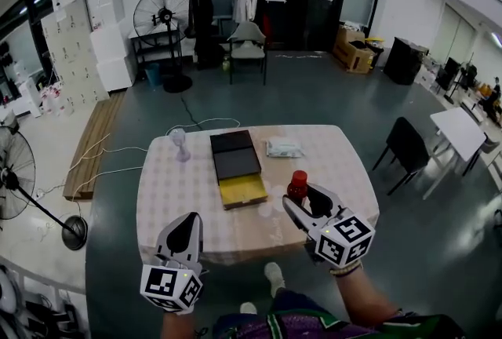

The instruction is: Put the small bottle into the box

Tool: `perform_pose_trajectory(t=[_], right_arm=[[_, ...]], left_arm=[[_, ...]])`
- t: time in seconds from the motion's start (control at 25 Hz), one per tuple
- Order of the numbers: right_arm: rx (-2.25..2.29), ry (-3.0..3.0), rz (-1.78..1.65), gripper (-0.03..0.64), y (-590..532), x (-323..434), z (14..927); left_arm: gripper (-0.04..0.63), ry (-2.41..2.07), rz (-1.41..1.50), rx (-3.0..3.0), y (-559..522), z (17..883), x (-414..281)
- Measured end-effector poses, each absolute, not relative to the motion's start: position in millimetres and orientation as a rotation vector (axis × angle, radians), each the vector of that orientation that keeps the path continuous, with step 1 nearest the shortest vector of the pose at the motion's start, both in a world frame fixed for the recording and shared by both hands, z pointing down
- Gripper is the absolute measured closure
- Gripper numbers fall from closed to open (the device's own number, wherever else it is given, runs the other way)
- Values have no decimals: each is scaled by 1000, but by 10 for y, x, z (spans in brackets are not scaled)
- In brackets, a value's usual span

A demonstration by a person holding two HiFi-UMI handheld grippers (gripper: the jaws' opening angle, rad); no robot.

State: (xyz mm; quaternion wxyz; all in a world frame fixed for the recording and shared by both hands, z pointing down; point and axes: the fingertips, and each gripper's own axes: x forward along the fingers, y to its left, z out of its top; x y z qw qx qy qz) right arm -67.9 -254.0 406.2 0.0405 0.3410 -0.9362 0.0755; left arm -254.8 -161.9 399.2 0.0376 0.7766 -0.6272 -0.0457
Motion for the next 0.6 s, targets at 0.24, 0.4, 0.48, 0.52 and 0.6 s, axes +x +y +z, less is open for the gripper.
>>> perform_pose_trajectory(t=[0.24,0.4,0.48,0.52,0.6], right_arm=[[907,-2887,270,399,-3157,-831,4108],[791,-2911,257,399,-3492,-1075,4382],[739,-2922,271,399,-3698,-1223,4565],[712,-2921,281,399,-3795,-1291,4658],[657,-2903,294,400,-3970,-1407,4840]], left_arm=[[572,-1936,-128,2324,-2046,3928,-2419],[571,-1970,-138,2287,-2243,4083,-2436],[572,-2009,-123,2270,-2384,4118,-2501],[572,-2029,-117,2254,-2449,4129,-2532],[572,-2062,-113,2213,-2570,4147,-2581]])
